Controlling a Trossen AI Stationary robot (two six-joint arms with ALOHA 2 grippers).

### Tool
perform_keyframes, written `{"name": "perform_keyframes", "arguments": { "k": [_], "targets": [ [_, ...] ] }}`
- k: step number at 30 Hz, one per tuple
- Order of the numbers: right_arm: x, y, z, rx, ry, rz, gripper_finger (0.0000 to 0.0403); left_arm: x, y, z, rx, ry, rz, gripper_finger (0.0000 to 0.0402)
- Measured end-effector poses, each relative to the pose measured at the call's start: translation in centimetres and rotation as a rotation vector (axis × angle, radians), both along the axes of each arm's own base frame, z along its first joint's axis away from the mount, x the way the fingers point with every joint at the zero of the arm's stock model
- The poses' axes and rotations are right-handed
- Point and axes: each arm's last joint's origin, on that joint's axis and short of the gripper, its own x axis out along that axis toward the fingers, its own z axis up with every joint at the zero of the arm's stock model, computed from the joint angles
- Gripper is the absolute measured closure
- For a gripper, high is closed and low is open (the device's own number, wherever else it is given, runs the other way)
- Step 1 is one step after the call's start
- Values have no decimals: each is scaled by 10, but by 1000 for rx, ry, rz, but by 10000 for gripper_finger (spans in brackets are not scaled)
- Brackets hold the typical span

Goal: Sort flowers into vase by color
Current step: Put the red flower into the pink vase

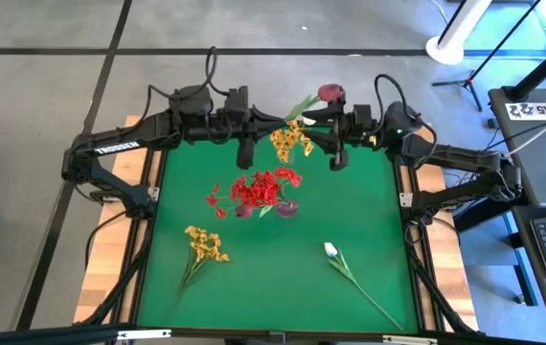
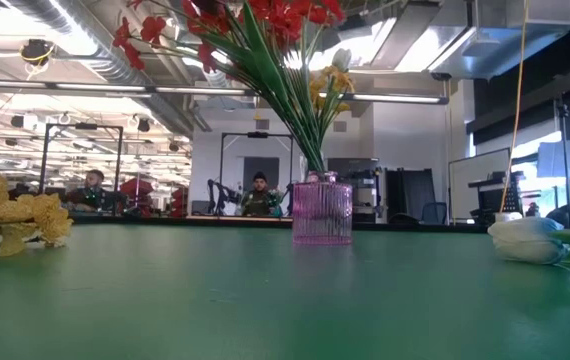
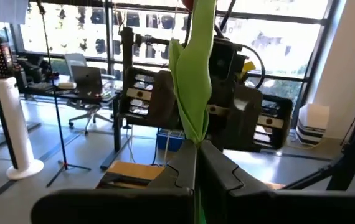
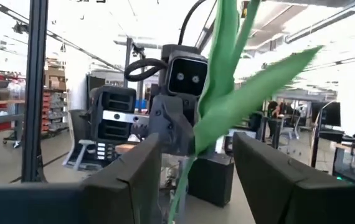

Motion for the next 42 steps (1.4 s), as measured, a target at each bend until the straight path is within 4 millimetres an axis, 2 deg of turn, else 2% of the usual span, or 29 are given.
{"name": "perform_keyframes", "arguments": {
  "k": [7, 14, 18, 26, 33, 37, 42],
  "targets": [
    [10, -2, -9, 36, 42, 26, 205, 19, -4, -8, 5, -25, -43, 401],
    [12, -3, -10, 42, 37, 48, 212, 28, -2, -18, -5, 24, -41, 401],
    [12, -2, -10, 37, 33, 66, 255, 28, -2, -20, -8, 29, -43, 401],
    [13, -2, -12, 43, 58, 72, 386, 29, -1, -20, -7, 34, -13, 401],
    [12, -2, -12, 41, 59, 60, 391, 29, -1, -20, -6, 37, 7, 397],
    [7, -1, -9, 22, 60, 38, 394, 20, -1, -17, -8, 59, 73, 372],
    [-15, 5, 8, -19, 11, 15, 397, -12, -3, 2, 9, 43, 169, 325]
  ]
}}
